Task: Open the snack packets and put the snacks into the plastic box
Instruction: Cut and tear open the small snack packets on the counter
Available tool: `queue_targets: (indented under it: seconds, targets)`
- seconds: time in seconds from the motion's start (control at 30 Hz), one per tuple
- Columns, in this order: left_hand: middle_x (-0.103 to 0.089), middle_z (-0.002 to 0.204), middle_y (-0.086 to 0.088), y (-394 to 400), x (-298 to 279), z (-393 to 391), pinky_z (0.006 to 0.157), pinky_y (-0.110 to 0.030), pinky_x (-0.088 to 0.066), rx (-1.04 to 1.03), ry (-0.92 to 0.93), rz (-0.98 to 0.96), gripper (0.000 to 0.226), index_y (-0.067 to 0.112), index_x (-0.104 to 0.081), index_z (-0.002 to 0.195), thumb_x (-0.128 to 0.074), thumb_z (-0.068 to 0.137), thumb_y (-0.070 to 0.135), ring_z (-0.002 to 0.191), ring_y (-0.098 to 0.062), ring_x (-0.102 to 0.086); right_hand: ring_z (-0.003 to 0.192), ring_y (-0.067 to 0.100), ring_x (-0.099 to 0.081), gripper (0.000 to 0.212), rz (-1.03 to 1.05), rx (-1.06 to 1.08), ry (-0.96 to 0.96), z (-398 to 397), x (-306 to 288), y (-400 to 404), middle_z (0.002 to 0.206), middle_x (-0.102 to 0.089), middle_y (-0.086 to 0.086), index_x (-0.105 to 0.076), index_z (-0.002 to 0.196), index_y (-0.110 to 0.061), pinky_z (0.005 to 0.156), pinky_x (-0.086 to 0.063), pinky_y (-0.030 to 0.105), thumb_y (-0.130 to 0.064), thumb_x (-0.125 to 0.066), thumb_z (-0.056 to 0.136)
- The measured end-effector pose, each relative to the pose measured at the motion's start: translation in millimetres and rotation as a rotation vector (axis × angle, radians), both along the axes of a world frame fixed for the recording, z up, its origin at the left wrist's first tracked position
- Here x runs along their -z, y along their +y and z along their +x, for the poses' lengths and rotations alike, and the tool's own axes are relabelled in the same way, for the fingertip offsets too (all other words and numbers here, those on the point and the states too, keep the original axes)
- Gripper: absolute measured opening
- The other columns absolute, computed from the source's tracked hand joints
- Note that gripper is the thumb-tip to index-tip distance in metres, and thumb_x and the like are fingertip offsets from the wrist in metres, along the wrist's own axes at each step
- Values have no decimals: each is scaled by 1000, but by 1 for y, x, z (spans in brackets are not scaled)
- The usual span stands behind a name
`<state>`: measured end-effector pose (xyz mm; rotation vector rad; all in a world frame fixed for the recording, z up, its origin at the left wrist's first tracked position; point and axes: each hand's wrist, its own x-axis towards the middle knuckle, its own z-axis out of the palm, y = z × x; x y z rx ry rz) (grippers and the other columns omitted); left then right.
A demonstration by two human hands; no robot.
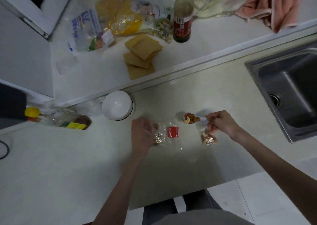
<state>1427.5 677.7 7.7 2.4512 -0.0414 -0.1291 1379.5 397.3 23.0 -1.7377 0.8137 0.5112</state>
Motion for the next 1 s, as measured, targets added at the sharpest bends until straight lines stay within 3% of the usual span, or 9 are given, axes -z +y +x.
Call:
queue_targets:
  seconds: [0.13,0.3,0.6,0.73,0.87,0.93,1.0]
  targets:
    - [-58,77,10,-32,-34,-1,62,-15,-33,106,-76,63,22,20,-58,84,-62,74,0,68,-13,-55,49,27,-55,23,36,-102,-92,14,-64,-1,52,-62,7,-67,92,4,48,-54,29,7,-44,87]
    - [-59,76,4,-57,-68,-3,70,-32,-42,179,-230,29,15,14,-58,86,-59,80,0,69,-15,-52,43,20,-43,25,-13,-276,-185,22,-137,1,51,-58,8,-67,76,8,44,-42,21,-4,-50,90]
    - [-64,82,2,-74,-102,-4,74,-30,-40,228,-322,21,35,13,-59,92,-76,63,6,79,-22,-61,39,13,-38,24,-86,-370,-202,30,-185,16,46,-55,4,-69,73,4,42,-38,21,-5,-51,87]
    - [-57,78,7,-73,-108,-5,71,-30,-41,217,-314,-5,43,16,-56,90,-78,55,3,75,-19,-57,36,13,-44,26,-276,-470,-184,34,-200,26,44,-59,1,-72,70,-9,40,-41,18,-8,-51,84]
    - [-57,80,5,-71,-109,-5,71,-33,-44,234,-312,3,44,15,-56,92,-79,57,4,75,-16,-55,31,8,-49,24,-471,-583,-236,37,-213,42,46,-61,2,-71,70,-4,37,-40,18,-11,-51,82]
    - [-60,81,2,-71,-108,-5,72,-34,-45,240,-301,16,38,14,-57,93,-78,63,7,77,-18,-57,37,15,-50,26,-578,-662,-276,39,-219,52,50,-56,8,-61,58,-1,37,-34,19,-12,-51,80]
    - [-60,79,2,-71,-107,-7,73,-35,-45,227,-283,-12,33,14,-56,90,-76,65,7,77,-21,-58,41,13,-37,30,-666,-748,-317,40,-224,64,50,-41,6,-42,49,-6,37,-23,17,-10,-50,77]
